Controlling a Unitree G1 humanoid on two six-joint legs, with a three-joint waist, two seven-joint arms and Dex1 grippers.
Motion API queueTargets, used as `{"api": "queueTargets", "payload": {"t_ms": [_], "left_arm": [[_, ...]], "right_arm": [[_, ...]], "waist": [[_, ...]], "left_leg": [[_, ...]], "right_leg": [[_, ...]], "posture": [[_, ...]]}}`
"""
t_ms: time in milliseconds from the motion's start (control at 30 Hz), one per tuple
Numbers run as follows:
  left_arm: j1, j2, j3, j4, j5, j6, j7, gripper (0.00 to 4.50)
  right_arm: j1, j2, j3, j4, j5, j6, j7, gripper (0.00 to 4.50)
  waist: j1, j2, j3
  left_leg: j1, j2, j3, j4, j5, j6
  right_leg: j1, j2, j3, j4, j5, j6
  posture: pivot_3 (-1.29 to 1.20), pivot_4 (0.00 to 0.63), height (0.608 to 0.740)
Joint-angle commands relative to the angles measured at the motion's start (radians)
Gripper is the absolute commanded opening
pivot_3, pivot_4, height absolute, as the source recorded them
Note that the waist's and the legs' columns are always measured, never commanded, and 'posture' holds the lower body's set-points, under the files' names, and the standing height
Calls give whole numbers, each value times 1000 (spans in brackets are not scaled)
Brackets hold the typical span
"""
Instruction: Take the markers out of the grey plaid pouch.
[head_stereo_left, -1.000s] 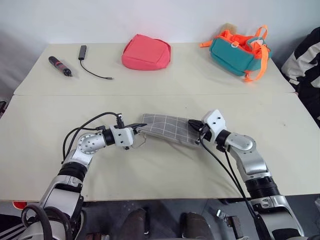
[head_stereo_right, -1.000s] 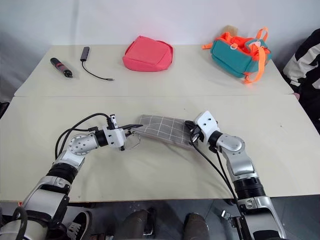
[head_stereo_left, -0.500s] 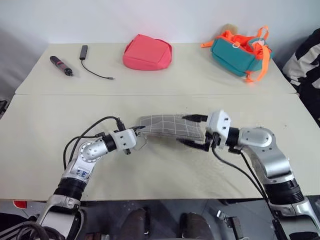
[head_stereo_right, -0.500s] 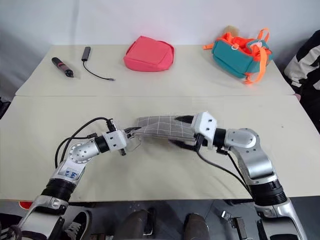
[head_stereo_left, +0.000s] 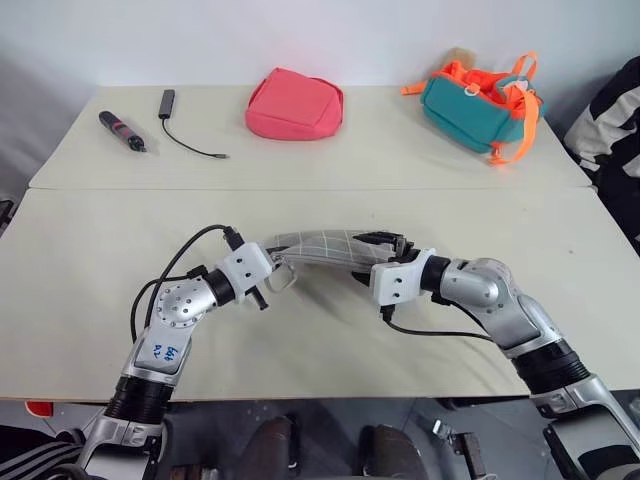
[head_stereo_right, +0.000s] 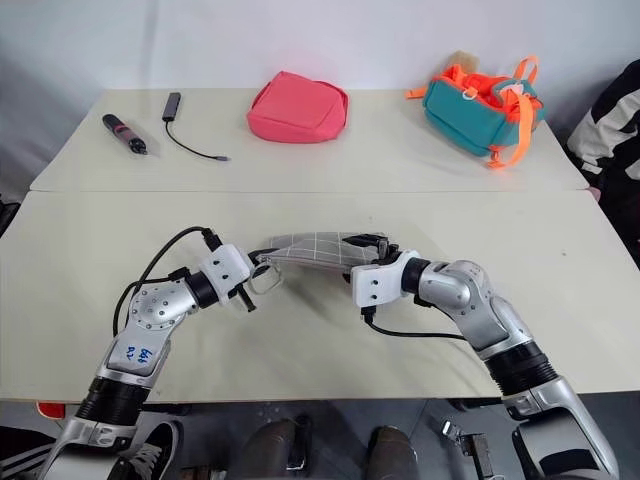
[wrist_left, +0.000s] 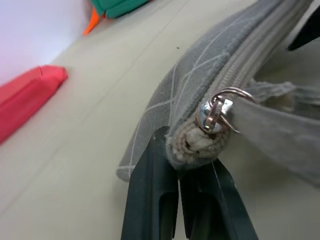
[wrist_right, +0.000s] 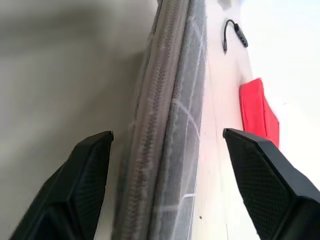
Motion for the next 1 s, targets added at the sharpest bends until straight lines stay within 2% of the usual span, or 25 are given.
{"api": "queueTargets", "payload": {"t_ms": [33, 100, 167, 233, 267, 333, 600, 700, 800, 967, 1000], "left_arm": [[7, -3, 8, -66, -34, 8, -14, 0], [11, -10, 22, -71, -90, 37, -44, 0], [13, -13, 38, -70, -122, 28, -56, 556], [14, 1, 36, -66, -84, -11, -40, 1129], [17, 8, 33, -68, -85, -26, -54, 1433], [14, 18, 30, -56, -68, -68, -52, 2070], [-1, 27, 29, -5, -68, -179, -71, 2070], [0, 28, 29, 9, -66, -200, -73, 2070], [13, 23, 34, -9, -91, -195, -82, 1535], [41, 31, 33, -3, -88, -208, -96, 96], [42, 29, 35, -5, -91, -205, -97, 42]], "right_arm": [[-15, 17, -15, -5, 14, -13, -24, 2389], [-18, 29, -28, -9, 34, -4, -24, 1664], [-18, 28, -37, -9, 47, -6, -22, 947], [-13, 39, -60, -10, 95, 12, -18, 204], [-14, 36, -65, -7, 105, 9, -17, 0], [-13, 39, -77, -1, 144, -1, -9, 0], [-23, 3, -90, 39, 266, -86, 90, 0], [-25, 2, -85, 50, 254, -94, 92, 0], [-21, 5, -84, 52, 238, -95, 78, 0], [-19, 3, -87, 53, 248, -104, 89, 0], [-20, -1, -87, 59, 245, -107, 91, 0]], "waist": [[0, 0, 0], [-1, 0, 0], [-2, 0, 0], [-1, 0, 0], [-2, 0, 0], [-1, 0, 0], [-1, 0, 0], [-1, 0, 0], [-2, 0, 0], [-2, 0, 0], [-2, 0, 0]], "left_leg": [[0, 0, 0, 0, 0, 0], [0, 0, 0, 1, 0, 0], [0, 0, 0, 1, 0, 0], [0, 0, 0, 1, 0, 0], [0, 0, 0, 1, 0, 0], [0, 0, 0, 1, 0, 0], [0, 0, 0, 1, 0, 0], [0, 0, 0, 1, -1, 0], [0, 0, 0, 1, -1, 0], [0, 0, 0, 1, -1, 0], [0, 0, 0, 1, -1, 0]], "right_leg": [[1, 0, 0, -1, 0, 0], [1, 0, 0, -1, 0, 0], [1, 0, 0, -1, 0, 0], [1, 0, 0, -1, 0, 0], [1, 0, 0, -1, 0, 0], [1, 0, 0, -1, 0, -1], [1, 0, 0, -1, 0, -1], [1, 0, 0, -1, 0, -1], [1, 0, 0, -1, 0, -1], [1, 0, 0, -1, 0, -1], [1, 0, 0, -1, 0, -1]], "posture": [[0, 150, 740], [0, 150, 740], [0, 150, 740], [0, 150, 740], [0, 150, 740], [0, 150, 740], [0, 150, 740], [0, 150, 740], [0, 150, 740], [0, 150, 740], [0, 150, 740]]}}
